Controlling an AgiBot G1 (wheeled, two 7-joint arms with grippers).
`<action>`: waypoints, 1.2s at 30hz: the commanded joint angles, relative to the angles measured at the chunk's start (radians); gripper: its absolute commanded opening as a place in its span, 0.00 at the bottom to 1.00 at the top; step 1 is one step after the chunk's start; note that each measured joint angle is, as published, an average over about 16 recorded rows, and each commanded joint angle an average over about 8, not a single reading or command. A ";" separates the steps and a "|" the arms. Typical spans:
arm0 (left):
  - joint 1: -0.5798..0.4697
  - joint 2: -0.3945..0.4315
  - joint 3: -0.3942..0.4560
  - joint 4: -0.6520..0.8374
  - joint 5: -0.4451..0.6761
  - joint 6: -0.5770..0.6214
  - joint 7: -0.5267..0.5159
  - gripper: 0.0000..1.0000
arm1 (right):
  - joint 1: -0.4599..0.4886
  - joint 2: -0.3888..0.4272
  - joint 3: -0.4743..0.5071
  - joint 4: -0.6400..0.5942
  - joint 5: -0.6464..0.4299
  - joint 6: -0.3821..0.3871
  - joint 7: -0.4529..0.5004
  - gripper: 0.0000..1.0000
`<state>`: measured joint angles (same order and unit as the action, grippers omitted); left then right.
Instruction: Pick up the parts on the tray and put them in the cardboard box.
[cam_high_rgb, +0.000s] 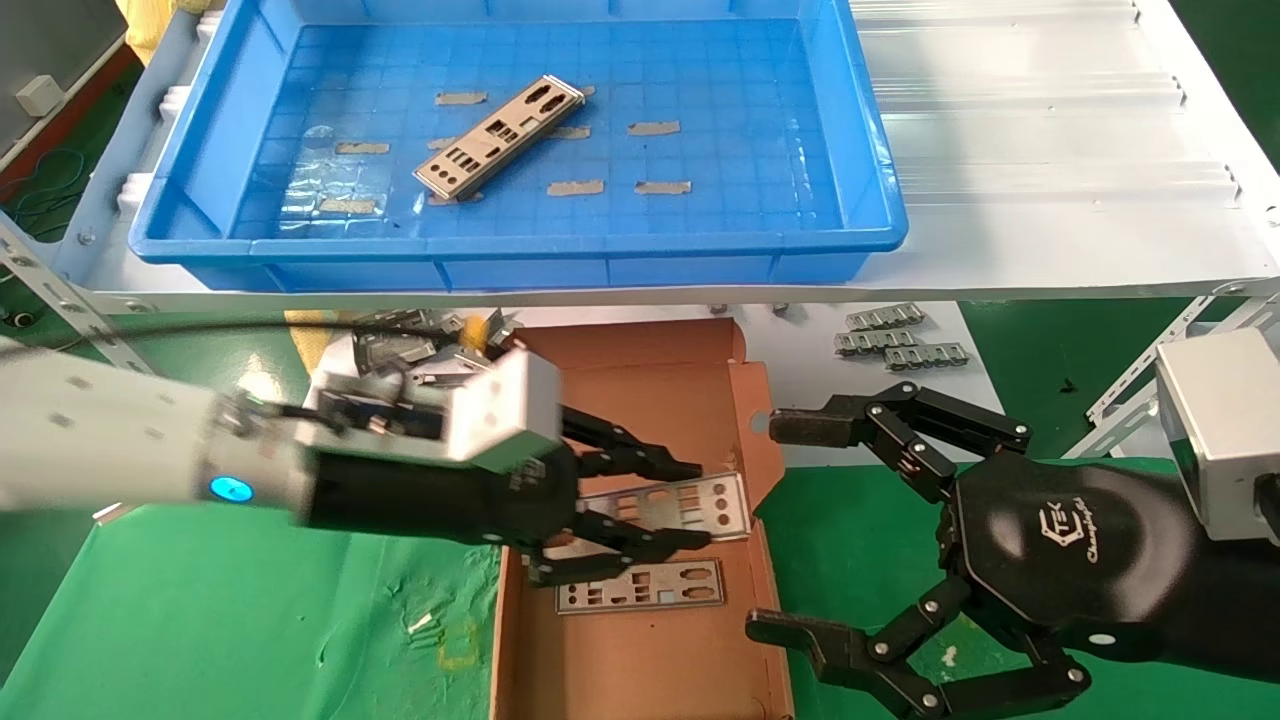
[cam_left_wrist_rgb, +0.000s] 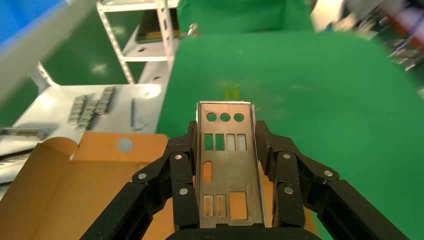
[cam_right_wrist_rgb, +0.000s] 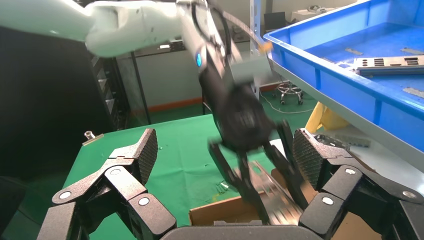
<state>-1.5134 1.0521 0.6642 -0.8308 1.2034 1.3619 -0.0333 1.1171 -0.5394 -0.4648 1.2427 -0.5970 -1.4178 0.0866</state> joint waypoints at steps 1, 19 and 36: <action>0.070 0.018 0.010 -0.043 0.025 -0.075 0.023 0.00 | 0.000 0.000 0.000 0.000 0.000 0.000 0.000 1.00; 0.168 0.112 0.061 0.059 0.130 -0.197 0.185 1.00 | 0.000 0.000 0.000 0.000 0.000 0.000 0.000 1.00; 0.130 0.139 0.058 0.154 0.115 -0.140 0.285 1.00 | 0.000 0.000 0.000 0.000 0.000 0.000 0.000 1.00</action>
<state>-1.3818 1.1819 0.7178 -0.6827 1.3042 1.2370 0.2283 1.1171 -0.5393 -0.4648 1.2427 -0.5970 -1.4178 0.0866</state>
